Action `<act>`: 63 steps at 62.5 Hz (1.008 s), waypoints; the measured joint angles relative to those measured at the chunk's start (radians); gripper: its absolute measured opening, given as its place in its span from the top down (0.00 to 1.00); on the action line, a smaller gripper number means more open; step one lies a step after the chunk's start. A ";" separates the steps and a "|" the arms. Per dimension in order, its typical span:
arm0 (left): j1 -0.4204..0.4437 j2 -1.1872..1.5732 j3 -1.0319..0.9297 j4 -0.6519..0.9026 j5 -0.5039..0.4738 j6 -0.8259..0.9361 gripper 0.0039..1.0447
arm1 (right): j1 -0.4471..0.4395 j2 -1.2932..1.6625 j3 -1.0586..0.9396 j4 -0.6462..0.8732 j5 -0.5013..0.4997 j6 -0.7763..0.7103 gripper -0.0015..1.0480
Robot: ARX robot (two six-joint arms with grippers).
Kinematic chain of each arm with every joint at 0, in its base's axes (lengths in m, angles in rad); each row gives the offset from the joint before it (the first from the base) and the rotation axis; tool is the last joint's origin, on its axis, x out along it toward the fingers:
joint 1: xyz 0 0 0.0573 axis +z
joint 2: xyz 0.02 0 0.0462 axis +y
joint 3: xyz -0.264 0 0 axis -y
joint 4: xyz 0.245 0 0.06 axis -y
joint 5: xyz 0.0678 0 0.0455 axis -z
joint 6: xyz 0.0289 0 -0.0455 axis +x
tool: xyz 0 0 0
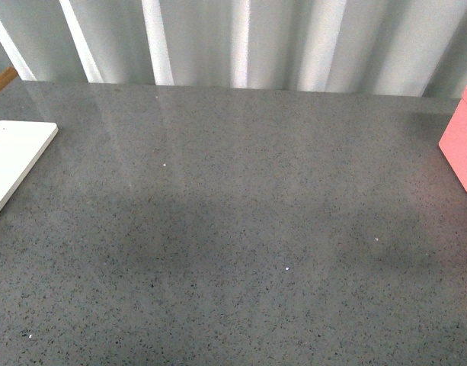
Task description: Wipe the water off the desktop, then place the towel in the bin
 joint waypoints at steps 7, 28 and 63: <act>0.000 0.000 0.000 0.000 0.000 0.000 0.06 | 0.000 0.000 0.000 0.000 0.000 0.000 0.59; 0.000 0.000 0.000 0.000 0.000 0.000 0.06 | 0.000 0.000 0.000 0.000 0.000 0.001 0.06; 0.000 0.000 0.000 0.000 0.000 0.000 0.06 | 0.000 0.000 0.000 0.000 0.000 0.001 0.07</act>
